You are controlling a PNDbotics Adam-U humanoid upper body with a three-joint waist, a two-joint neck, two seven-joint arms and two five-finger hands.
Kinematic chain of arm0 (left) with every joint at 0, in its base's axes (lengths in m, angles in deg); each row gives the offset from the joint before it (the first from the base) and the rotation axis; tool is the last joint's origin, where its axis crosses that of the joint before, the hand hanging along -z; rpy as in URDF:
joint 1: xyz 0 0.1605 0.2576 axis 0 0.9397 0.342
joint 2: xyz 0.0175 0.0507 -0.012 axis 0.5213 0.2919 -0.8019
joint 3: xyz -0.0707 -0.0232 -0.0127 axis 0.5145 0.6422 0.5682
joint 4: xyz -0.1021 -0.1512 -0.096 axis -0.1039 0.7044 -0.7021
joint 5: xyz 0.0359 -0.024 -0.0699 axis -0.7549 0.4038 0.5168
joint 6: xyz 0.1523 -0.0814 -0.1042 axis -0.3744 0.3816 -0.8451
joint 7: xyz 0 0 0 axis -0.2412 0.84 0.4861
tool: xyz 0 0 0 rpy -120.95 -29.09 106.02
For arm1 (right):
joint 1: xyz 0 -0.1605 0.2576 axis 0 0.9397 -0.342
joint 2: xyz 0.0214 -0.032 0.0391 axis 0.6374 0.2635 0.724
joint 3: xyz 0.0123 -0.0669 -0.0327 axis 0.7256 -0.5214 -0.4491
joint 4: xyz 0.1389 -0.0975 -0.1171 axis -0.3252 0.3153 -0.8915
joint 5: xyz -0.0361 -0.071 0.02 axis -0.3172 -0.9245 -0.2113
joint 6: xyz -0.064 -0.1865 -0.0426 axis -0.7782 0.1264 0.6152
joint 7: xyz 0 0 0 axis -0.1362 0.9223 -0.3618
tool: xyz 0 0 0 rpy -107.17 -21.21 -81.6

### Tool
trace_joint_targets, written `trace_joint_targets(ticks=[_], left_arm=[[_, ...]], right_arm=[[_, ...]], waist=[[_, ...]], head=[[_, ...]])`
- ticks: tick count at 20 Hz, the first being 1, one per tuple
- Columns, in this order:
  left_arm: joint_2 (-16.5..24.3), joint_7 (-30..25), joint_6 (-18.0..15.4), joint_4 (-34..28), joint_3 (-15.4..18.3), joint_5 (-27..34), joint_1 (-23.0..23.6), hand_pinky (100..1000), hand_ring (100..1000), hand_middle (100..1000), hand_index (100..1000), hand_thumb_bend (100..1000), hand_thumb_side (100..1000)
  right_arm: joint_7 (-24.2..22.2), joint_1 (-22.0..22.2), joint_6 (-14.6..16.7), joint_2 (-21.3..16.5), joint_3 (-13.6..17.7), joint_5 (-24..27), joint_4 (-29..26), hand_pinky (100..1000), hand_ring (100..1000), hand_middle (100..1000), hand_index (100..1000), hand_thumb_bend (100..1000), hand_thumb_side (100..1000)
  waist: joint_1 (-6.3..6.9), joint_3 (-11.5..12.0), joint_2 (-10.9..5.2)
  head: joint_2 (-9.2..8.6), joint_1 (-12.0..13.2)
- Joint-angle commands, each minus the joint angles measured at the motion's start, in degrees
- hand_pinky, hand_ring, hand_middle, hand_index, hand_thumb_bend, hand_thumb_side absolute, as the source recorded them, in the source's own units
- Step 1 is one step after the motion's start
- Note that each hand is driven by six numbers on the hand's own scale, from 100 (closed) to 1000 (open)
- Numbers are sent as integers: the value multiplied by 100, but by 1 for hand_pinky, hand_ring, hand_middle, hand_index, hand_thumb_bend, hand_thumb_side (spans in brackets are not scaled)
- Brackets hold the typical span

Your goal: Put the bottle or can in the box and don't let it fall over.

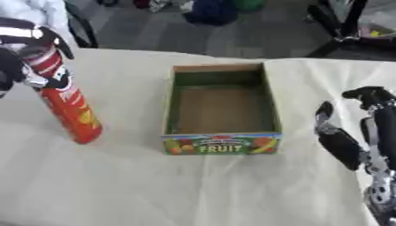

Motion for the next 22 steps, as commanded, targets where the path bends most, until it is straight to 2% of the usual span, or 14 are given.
trace_joint_targets(ticks=[1,6,7,10,17,22], left_arm=[[147,-59,19,33,-2,-66,-55,536,753,780,784,323,250],[142,-59,65,38,0,-81,-66,488,716,737,736,289,277],[142,-59,71,37,0,-84,-68,470,699,695,714,278,273],[139,-59,85,28,0,-87,-73,447,681,655,689,262,262],[133,-59,109,-25,-3,-92,-98,415,659,615,588,216,161],[133,-59,59,-68,8,-120,-105,381,641,577,509,181,128]], right_arm=[[28,-48,0,-121,37,22,-134,662,717,780,756,100,683],[47,-50,-5,-116,35,26,-134,660,717,780,756,100,680],[52,-51,-5,-116,34,27,-134,660,716,780,756,100,680],[71,-55,-3,-115,37,29,-134,658,716,780,756,100,680],[127,-57,-4,-112,38,52,-134,655,713,774,755,100,677],[155,-65,13,-121,44,65,-134,654,712,772,755,100,679]], waist=[[-2,0,-57],[14,4,-39],[18,4,-36],[29,4,-30],[49,3,-25],[57,5,-28]], head=[[-68,5],[-76,17],[-77,21],[-81,26],[-92,28],[-102,26]])
